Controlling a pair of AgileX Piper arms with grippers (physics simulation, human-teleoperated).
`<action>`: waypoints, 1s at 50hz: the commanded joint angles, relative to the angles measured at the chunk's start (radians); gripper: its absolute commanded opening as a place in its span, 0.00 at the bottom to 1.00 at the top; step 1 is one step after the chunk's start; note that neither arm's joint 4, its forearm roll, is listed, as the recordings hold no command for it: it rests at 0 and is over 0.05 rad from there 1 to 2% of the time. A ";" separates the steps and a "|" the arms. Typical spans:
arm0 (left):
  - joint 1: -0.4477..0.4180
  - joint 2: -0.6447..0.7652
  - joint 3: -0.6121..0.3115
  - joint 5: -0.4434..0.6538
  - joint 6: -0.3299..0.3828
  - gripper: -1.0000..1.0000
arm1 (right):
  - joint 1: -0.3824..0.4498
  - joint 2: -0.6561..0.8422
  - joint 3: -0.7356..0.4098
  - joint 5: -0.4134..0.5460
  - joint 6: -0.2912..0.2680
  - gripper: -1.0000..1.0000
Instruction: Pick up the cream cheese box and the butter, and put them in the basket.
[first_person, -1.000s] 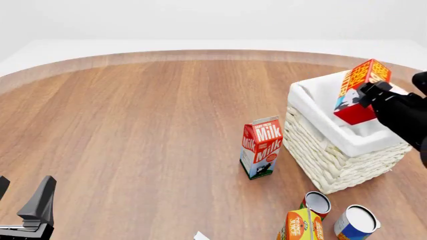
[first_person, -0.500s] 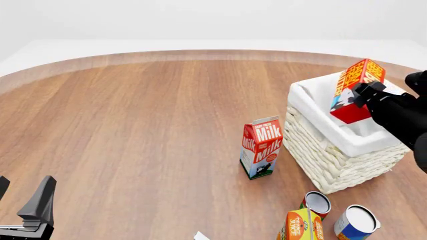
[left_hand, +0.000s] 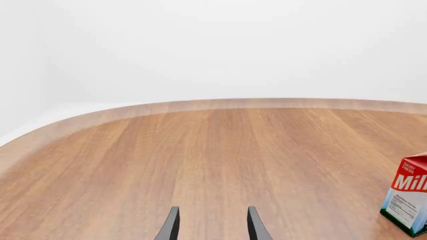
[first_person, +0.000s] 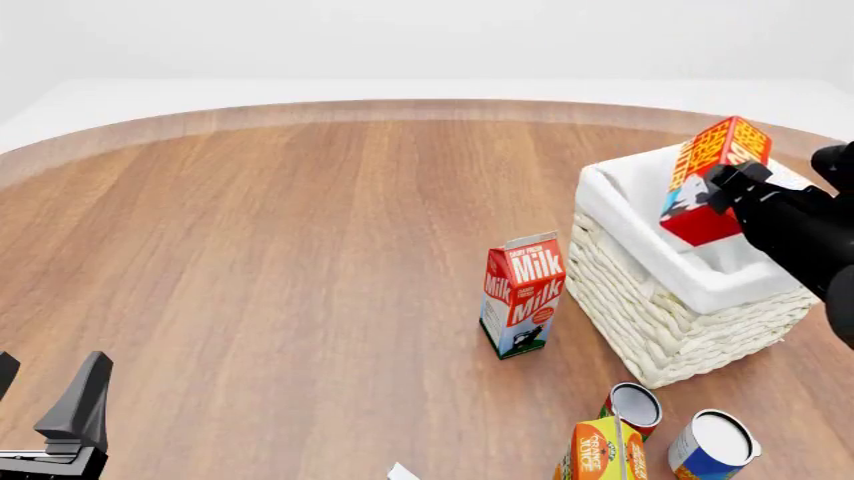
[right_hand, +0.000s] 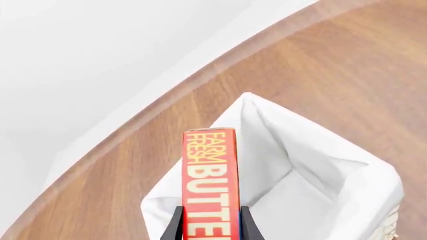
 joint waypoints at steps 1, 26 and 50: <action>0.000 0.000 0.000 0.000 0.000 1.00 | -0.014 0.016 0.011 -0.005 -0.003 0.00; 0.000 0.000 0.000 0.000 0.000 1.00 | -0.017 0.026 0.006 0.004 -0.020 1.00; 0.000 0.000 0.000 0.000 0.000 1.00 | 0.005 -0.035 -0.002 0.053 -0.031 1.00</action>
